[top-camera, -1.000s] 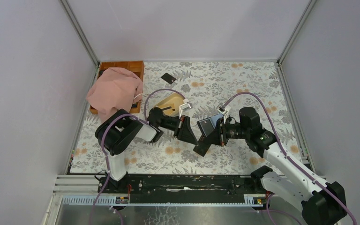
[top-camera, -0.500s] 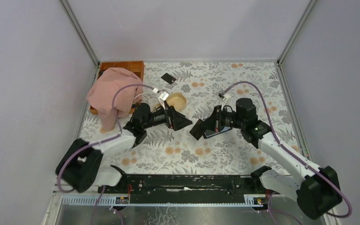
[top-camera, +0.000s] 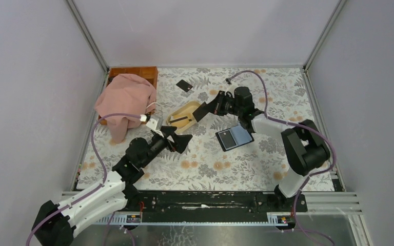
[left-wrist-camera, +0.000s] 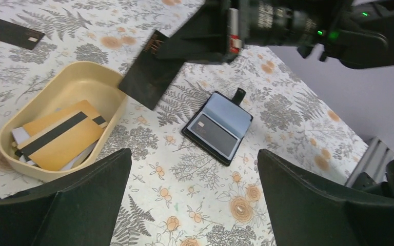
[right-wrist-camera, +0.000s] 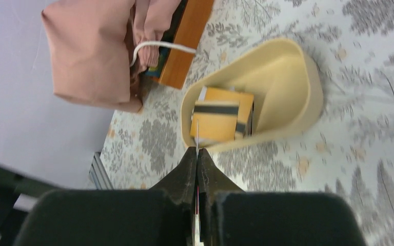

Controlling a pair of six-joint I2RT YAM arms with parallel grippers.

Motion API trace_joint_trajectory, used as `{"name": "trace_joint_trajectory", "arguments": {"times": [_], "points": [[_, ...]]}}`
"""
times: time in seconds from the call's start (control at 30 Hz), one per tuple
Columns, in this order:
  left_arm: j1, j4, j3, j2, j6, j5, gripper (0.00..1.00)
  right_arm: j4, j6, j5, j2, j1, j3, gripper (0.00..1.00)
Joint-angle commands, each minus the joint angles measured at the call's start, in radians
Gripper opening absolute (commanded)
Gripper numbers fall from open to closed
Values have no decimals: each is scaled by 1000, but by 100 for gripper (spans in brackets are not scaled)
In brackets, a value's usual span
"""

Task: Take the credit cards out of the card holder

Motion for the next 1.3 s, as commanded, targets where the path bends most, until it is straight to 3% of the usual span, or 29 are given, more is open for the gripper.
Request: {"name": "trace_joint_trajectory", "arguments": {"times": [0.0,0.4,1.1,1.27], "points": [[-65,-108,2,-38,98,-194,100,96,28,3,163,47,198,0],[-85,-130,-7,-49,101,-267,100,91,62,-44,452,98,437,0],[-85,-161,0,-16,51,-365,100,19,19,-38,546,148,481,0],[-85,-169,-1,-25,45,-386,100,7,-1,-24,518,152,457,19]]}}
